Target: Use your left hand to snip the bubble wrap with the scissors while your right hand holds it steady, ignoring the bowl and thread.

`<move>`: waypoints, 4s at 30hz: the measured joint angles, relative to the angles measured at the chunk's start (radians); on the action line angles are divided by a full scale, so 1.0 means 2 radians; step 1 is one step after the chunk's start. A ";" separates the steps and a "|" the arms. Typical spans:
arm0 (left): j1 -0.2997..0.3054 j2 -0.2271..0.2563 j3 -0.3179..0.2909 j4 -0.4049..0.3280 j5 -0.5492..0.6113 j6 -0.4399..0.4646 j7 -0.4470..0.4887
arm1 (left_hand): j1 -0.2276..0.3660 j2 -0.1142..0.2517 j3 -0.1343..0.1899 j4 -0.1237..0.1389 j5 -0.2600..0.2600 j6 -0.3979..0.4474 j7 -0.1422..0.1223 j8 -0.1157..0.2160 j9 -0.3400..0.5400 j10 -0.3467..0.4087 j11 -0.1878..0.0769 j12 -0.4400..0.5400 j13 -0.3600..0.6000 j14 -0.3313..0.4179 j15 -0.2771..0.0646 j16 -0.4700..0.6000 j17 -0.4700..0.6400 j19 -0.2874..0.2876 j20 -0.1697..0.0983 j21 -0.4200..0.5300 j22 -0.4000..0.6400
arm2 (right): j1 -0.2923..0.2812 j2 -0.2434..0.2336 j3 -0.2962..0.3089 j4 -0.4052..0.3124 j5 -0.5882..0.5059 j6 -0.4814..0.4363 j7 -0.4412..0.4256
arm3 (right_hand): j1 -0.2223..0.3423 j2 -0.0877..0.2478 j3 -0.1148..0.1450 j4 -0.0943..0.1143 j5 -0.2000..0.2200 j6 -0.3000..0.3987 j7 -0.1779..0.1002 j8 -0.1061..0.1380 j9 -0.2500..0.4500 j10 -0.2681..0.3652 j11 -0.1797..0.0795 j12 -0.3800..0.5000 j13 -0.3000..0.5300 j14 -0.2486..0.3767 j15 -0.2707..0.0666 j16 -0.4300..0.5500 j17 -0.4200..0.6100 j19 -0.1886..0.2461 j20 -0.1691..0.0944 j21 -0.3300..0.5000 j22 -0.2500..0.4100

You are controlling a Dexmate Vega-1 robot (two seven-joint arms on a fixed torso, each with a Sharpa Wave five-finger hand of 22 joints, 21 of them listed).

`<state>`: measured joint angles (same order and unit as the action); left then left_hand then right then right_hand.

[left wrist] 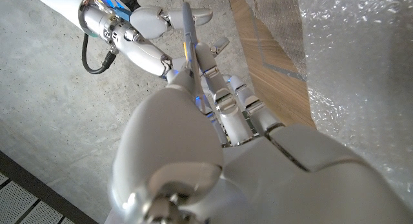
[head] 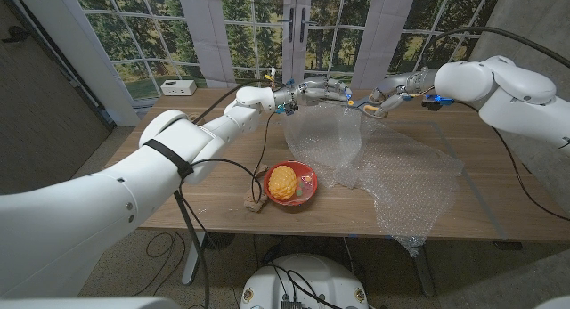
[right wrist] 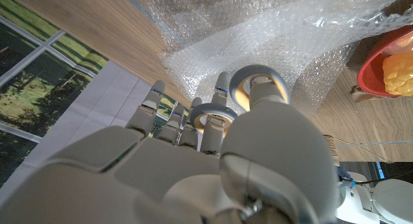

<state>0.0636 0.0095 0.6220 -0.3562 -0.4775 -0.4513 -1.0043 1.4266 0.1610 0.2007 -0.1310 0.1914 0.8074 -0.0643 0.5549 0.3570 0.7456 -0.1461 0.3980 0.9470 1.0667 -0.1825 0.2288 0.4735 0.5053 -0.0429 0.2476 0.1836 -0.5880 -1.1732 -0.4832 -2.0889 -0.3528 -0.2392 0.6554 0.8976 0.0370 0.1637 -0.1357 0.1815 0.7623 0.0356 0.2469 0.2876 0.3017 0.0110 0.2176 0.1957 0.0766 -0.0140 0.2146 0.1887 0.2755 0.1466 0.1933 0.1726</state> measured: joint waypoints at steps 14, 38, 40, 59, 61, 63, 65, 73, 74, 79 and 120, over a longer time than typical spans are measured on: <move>0.002 0.000 -0.003 0.000 -0.002 0.004 0.004 | 0.000 0.000 0.000 0.000 0.000 0.000 0.000 0.000 0.000 0.000 0.000 0.000 0.002 0.000 0.000 0.000 0.000 0.003 -0.003 0.000 0.000 | -0.007 0.001 0.000 -0.007 -0.014 -0.008 -0.008 | 0.000 0.005 0.000 0.000 0.000 0.005 0.001 0.000 -0.002 0.000 0.000 0.000 0.000 0.007 0.003 0.000 0.000 0.004 -0.001 0.000 0.001; 0.004 -0.005 -0.007 0.001 -0.005 0.018 0.015 | 0.000 0.000 0.000 0.000 0.000 0.000 0.000 0.000 0.000 0.000 0.000 0.000 0.002 0.001 0.001 0.000 0.001 0.003 -0.003 0.000 0.000 | -0.026 0.002 0.012 -0.003 -0.004 -0.004 -0.033 | 0.039 0.039 0.028 -0.009 0.043 0.076 -0.042 0.090 0.101 0.112 -0.031 0.024 0.015 0.110 -0.013 0.031 0.007 0.054 -0.026 0.011 0.001; 0.004 -0.005 -0.007 0.001 -0.005 0.019 0.016 | 0.000 0.000 0.000 0.000 0.000 0.000 0.000 0.000 0.000 0.000 0.000 0.000 0.002 0.001 0.001 0.000 0.001 0.003 -0.003 0.000 0.000 | -0.026 0.003 0.013 -0.001 0.001 -0.004 -0.034 | 0.039 0.039 0.027 -0.008 0.043 0.075 -0.042 0.105 0.122 0.126 -0.037 0.034 0.023 0.126 -0.013 0.041 0.012 0.060 -0.030 0.012 0.003; 0.002 -0.008 -0.004 0.002 -0.001 0.032 0.033 | 0.001 0.001 0.000 0.000 0.000 0.000 0.000 0.000 0.000 0.001 -0.001 -0.004 0.005 0.000 0.002 0.000 0.001 0.003 -0.003 0.000 0.003 | -0.010 0.008 0.011 0.023 0.064 -0.011 -0.010 | 0.024 0.060 0.030 0.020 0.011 0.043 -0.034 0.170 0.278 0.130 -0.032 0.077 0.121 0.197 -0.016 0.105 0.077 0.106 -0.053 0.033 0.013; 0.002 -0.008 -0.003 0.002 -0.001 0.032 0.035 | 0.001 0.001 0.000 0.000 0.000 0.000 0.000 0.000 0.000 0.001 -0.001 -0.004 0.005 0.000 0.002 0.000 0.001 0.003 -0.003 0.000 0.003 | -0.008 0.008 0.011 0.027 0.075 -0.011 -0.006 | 0.022 0.062 0.049 0.027 0.007 0.031 -0.033 0.182 0.304 0.113 -0.031 0.103 0.161 0.197 -0.016 0.123 0.108 0.111 -0.057 0.041 0.017; 0.002 -0.008 -0.002 0.002 0.000 0.034 0.038 | 0.001 0.001 0.000 0.000 0.000 0.000 0.000 0.000 0.001 0.001 -0.001 -0.004 0.005 0.000 0.002 0.000 0.001 0.003 -0.003 0.000 0.003 | -0.006 0.008 0.011 0.032 0.084 -0.011 -0.004 | 0.017 0.063 0.063 0.030 0.004 0.020 -0.034 0.186 0.319 0.102 -0.033 0.142 0.211 0.213 -0.017 0.158 0.156 0.116 -0.063 0.055 0.028; 0.002 -0.008 -0.002 0.002 0.000 0.035 0.039 | 0.001 0.001 0.000 0.000 0.000 0.000 0.000 0.000 0.001 0.001 -0.001 -0.004 0.005 0.000 0.002 0.000 0.001 0.003 -0.003 0.000 0.003 | -0.005 0.007 0.011 0.035 0.084 -0.011 -0.004 | 0.014 0.063 0.069 0.024 0.003 0.017 -0.031 0.186 0.323 0.097 -0.038 0.183 0.263 0.227 -0.017 0.199 0.214 0.123 -0.069 0.077 0.044; -0.001 -0.009 0.001 0.002 0.003 0.038 0.045 | 0.001 0.001 0.000 0.000 0.000 0.000 0.000 0.000 0.000 0.001 -0.001 -0.004 0.005 0.000 0.002 0.000 0.001 0.003 -0.003 0.000 0.003 | -0.006 0.002 0.017 0.054 0.120 0.006 -0.005 | 0.013 0.064 0.079 0.018 0.003 0.011 -0.033 0.174 0.316 0.087 -0.041 0.306 0.412 0.242 -0.020 0.296 0.369 0.146 -0.087 0.168 0.117; -0.001 -0.009 0.001 0.002 0.004 0.039 0.046 | 0.001 0.001 0.000 0.000 0.000 0.000 0.000 0.000 0.000 0.001 -0.001 -0.004 0.005 0.000 0.002 0.000 0.001 0.003 -0.003 0.000 0.003 | -0.006 0.001 0.018 0.055 0.120 0.006 -0.005 | 0.013 0.065 0.081 0.017 0.003 0.011 -0.033 0.174 0.314 0.085 -0.040 0.316 0.421 0.244 -0.019 0.300 0.377 0.147 -0.088 0.174 0.123; -0.003 -0.009 0.003 0.002 0.005 0.041 0.050 | 0.001 0.001 0.000 0.000 0.000 0.000 0.000 0.000 0.001 0.002 0.000 -0.004 0.005 0.000 0.002 0.000 0.001 0.003 -0.003 0.000 0.003 | -0.011 -0.003 0.022 0.067 0.145 0.038 -0.013 | 0.013 0.065 0.085 0.012 0.008 0.017 -0.039 0.172 0.300 0.087 -0.038 0.354 0.457 0.266 -0.021 0.331 0.427 0.155 -0.088 0.218 0.159; 0.002 -0.003 -0.010 0.003 -0.008 0.053 0.053 | 0.001 0.001 0.000 0.000 0.000 0.000 0.000 0.000 0.001 0.006 0.000 -0.004 0.006 0.003 -0.001 0.000 0.006 -0.001 -0.003 0.000 0.002 | -0.045 -0.030 0.056 0.128 0.282 0.122 -0.018 | 0.015 0.057 0.092 -0.002 0.020 0.035 -0.047 0.165 0.277 0.094 -0.031 0.382 0.433 0.278 -0.022 0.305 0.469 0.138 -0.094 0.285 0.202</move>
<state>0.0685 0.0026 0.6024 -0.3507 -0.4938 -0.3454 -0.8978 1.4293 0.1637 0.2008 -0.1310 0.1918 0.8074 -0.0643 0.5549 0.3596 0.7567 -0.1465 0.3893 0.9596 1.0724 -0.1837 0.2286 0.4848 0.5032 -0.0484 0.2476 0.1885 -0.6789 -1.2333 -0.3708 -1.8332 0.2112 0.0048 0.6189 0.9279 0.1506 0.3478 -0.1401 0.2225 0.8326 -0.0593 0.5762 0.8426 0.4893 -0.0509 0.9816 1.0612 0.6325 -0.0589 0.8245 1.1276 0.5517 -0.0410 0.7627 0.5772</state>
